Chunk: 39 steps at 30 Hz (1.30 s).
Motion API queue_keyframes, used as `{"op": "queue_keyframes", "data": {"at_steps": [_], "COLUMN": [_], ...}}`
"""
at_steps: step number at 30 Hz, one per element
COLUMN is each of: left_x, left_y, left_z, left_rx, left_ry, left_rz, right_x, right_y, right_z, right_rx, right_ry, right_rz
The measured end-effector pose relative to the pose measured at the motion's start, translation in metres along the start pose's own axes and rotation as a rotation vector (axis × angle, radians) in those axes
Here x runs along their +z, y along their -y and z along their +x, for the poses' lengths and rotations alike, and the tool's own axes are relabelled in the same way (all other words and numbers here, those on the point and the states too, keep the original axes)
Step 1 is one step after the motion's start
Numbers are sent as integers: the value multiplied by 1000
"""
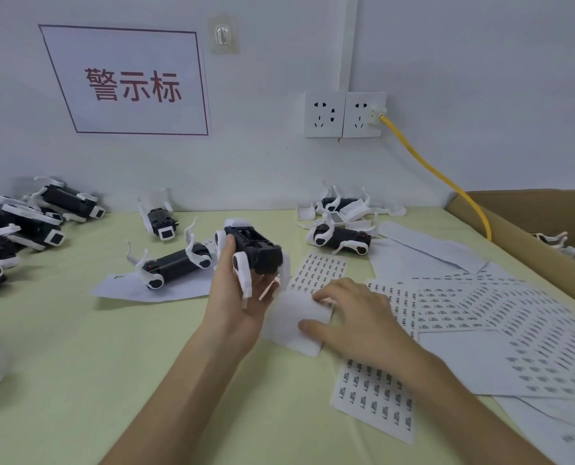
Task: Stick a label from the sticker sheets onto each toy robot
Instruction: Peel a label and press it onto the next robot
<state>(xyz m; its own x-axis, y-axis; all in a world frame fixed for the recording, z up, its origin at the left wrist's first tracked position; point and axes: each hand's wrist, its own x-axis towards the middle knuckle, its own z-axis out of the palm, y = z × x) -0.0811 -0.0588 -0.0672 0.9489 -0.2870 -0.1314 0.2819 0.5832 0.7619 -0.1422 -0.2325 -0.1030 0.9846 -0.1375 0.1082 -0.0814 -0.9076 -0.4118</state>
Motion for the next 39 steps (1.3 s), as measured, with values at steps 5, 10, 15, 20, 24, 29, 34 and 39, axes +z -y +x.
{"op": "queue_keyframes", "data": {"at_steps": [5, 10, 15, 20, 24, 29, 34, 39], "left_x": [3, 5, 0, -1, 5, 8, 6, 4], "left_y": [1, -3, -2, 2, 5, 6, 9, 8], "left_z": [-2, -3, -2, -3, -6, -7, -6, -4], "left_rx": [-110, -113, -111, -85, -47, -25, -261, -307], "left_ry": [26, 69, 71, 107, 94, 51, 141, 140], "left_rz": [59, 103, 169, 166, 169, 204, 230, 173], "right_x": [-7, -9, -12, -12, -10, -8, -9, -10], "right_y": [-3, -3, -6, -6, -7, -5, -2, 0], "right_z": [0, 1, 0, -1, 0, 1, 0, 0], "right_rx": [-11, 2, 53, 55, 37, -20, 14, 12], "right_ry": [-11, -13, -119, -153, -134, -145, -196, -185], "right_rz": [27, 94, 163, 131, 154, 205, 255, 236]}}
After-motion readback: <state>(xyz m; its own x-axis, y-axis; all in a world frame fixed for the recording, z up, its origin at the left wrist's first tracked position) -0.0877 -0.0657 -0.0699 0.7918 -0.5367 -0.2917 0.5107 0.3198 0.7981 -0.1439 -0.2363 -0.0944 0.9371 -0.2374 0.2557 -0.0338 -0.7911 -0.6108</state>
